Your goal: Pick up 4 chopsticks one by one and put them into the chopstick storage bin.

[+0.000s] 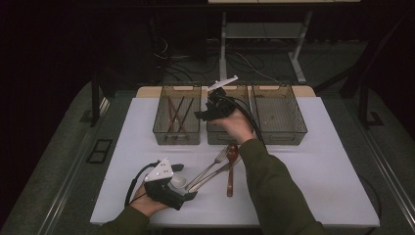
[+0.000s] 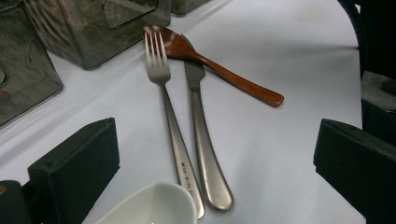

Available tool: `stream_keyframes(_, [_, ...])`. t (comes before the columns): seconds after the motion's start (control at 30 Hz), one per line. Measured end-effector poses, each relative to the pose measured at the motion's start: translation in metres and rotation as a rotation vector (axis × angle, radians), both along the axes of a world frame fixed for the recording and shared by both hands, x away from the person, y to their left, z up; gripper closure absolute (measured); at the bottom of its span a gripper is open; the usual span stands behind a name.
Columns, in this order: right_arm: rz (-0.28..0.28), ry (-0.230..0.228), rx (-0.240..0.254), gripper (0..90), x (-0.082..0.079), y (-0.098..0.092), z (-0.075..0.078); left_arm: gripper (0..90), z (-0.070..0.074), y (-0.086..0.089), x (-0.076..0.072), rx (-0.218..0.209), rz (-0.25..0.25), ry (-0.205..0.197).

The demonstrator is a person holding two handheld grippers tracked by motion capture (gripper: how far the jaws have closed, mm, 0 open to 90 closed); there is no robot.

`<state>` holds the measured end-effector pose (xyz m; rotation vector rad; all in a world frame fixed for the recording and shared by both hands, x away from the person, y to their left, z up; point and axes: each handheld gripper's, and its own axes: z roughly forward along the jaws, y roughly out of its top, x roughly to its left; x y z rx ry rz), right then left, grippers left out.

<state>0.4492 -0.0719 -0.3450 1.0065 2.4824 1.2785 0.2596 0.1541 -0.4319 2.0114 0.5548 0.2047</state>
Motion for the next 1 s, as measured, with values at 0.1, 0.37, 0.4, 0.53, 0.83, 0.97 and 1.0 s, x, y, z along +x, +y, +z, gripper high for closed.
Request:
stream_keyframes(0.1, [0.006,-0.007,0.011,34.7,-0.007,-0.012,0.0,0.0,0.0,0.001,0.0,0.003,0.008,0.005])
stream_keyframes(0.37, [0.011,-0.036,0.037,33.0,-0.028,-0.04,-0.002,0.0,-0.001,0.002,0.0,0.007,0.01,0.009])
stream_keyframes(0.4, [0.011,-0.035,0.04,32.5,-0.03,-0.044,-0.003,0.0,-0.001,0.002,0.0,0.008,0.011,0.008])
stream_keyframes(0.53, [0.01,-0.039,0.052,31.7,-0.038,-0.056,-0.007,0.0,-0.001,0.003,0.0,0.005,0.018,0.017])
stream_keyframes(0.83, [-0.01,-0.053,0.058,27.5,-0.065,-0.088,-0.018,0.0,-0.002,0.003,0.001,0.006,0.029,0.017])
stream_keyframes(0.97, [-0.031,-0.073,0.04,26.4,-0.079,-0.104,-0.027,0.0,-0.002,0.004,0.001,0.005,0.031,0.021])
stream_keyframes(1.0, [-0.035,-0.073,0.039,25.7,-0.083,-0.108,-0.03,0.0,-0.002,0.004,0.001,0.004,0.03,0.021])
